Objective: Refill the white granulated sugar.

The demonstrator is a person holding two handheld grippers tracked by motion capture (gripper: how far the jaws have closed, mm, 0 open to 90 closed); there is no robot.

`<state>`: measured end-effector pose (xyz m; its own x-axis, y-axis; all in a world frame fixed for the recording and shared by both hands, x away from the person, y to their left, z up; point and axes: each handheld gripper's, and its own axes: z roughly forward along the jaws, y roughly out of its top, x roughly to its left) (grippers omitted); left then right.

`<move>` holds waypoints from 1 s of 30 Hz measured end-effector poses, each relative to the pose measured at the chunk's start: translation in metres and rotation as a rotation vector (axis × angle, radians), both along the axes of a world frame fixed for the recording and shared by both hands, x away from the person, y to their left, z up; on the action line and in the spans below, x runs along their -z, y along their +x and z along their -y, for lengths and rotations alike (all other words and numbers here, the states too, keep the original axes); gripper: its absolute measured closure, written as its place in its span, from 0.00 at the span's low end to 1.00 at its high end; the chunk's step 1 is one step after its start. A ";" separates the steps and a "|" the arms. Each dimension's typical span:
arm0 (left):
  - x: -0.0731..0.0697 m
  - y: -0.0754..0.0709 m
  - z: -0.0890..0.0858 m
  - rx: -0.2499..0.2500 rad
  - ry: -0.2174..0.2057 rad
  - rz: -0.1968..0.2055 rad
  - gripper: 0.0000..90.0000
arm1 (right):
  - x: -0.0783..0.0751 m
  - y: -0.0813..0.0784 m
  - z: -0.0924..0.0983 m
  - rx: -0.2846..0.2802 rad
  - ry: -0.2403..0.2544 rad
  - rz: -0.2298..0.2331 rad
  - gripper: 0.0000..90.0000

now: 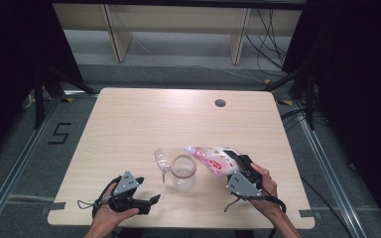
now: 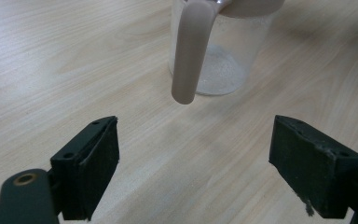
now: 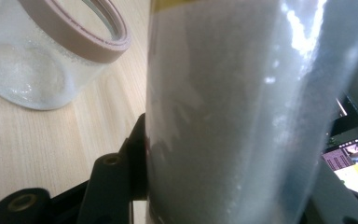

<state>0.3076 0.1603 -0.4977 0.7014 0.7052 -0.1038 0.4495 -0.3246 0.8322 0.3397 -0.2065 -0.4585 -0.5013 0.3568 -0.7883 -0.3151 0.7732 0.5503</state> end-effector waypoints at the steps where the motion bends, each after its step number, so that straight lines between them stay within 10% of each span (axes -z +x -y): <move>1: 0.000 0.000 0.000 0.001 0.001 0.000 0.17 | 0.001 -0.002 -0.001 0.013 -0.005 -0.007 0.59; 22: 0.000 -0.001 0.000 -0.011 0.001 -0.004 0.17 | 0.004 -0.006 -0.010 -0.021 -0.176 0.130 0.59; 27: 0.000 -0.002 0.000 -0.011 0.010 -0.001 0.17 | 0.003 -0.008 -0.011 -0.015 -0.248 0.172 0.59; 30: 0.000 0.000 0.000 -0.001 0.013 0.005 0.17 | 0.000 -0.010 -0.015 -0.028 -0.407 0.285 0.60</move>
<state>0.3074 0.1606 -0.4980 0.7010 0.7074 -0.0910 0.4460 -0.3352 0.8299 0.3293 -0.1916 -0.4583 -0.2503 -0.0191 -0.9680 -0.4329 0.8965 0.0943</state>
